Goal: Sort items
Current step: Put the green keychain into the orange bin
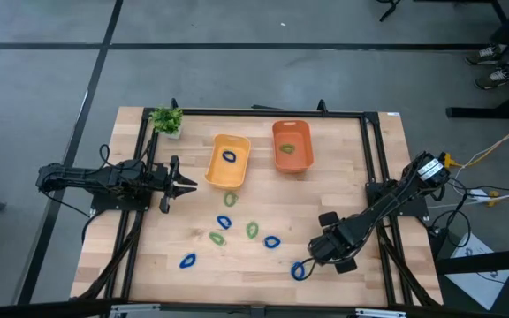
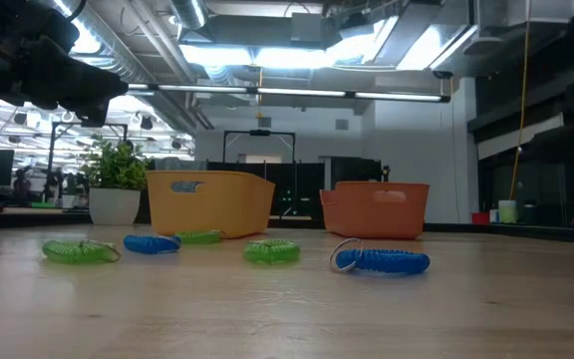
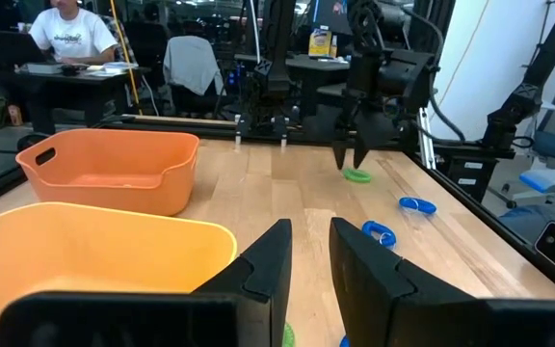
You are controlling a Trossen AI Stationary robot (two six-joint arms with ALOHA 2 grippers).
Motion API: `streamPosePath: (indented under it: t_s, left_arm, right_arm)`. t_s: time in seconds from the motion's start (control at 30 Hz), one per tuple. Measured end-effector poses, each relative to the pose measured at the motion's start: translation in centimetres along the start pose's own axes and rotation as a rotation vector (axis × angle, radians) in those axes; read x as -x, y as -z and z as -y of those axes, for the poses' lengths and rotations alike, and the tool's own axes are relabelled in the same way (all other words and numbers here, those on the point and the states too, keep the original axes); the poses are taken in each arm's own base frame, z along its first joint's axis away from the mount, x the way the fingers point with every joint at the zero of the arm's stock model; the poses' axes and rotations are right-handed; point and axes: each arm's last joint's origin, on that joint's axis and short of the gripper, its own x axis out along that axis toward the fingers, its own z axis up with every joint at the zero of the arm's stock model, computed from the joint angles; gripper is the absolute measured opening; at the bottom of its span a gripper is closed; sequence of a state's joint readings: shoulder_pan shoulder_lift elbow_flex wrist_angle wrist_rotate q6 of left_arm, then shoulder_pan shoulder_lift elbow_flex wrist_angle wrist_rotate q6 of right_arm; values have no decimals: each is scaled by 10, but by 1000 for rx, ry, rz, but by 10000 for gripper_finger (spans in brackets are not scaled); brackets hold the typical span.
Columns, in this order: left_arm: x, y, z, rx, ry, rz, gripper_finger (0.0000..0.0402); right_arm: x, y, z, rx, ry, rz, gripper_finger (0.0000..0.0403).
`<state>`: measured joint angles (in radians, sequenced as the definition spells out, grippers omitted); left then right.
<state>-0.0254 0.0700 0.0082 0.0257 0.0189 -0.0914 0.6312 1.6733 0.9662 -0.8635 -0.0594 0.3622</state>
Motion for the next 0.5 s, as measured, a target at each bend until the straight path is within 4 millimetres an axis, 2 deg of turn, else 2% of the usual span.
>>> streamPosePath:
  t_s: [0.17,0.5]
  left_arm:
    - [0,0,0,0,0,0,70]
    - [0,0,0,0,0,0,70]
  right_arm:
    - [-7,0,3,-2,52,54,159]
    - [-17,2,4,-48,38,101,156]
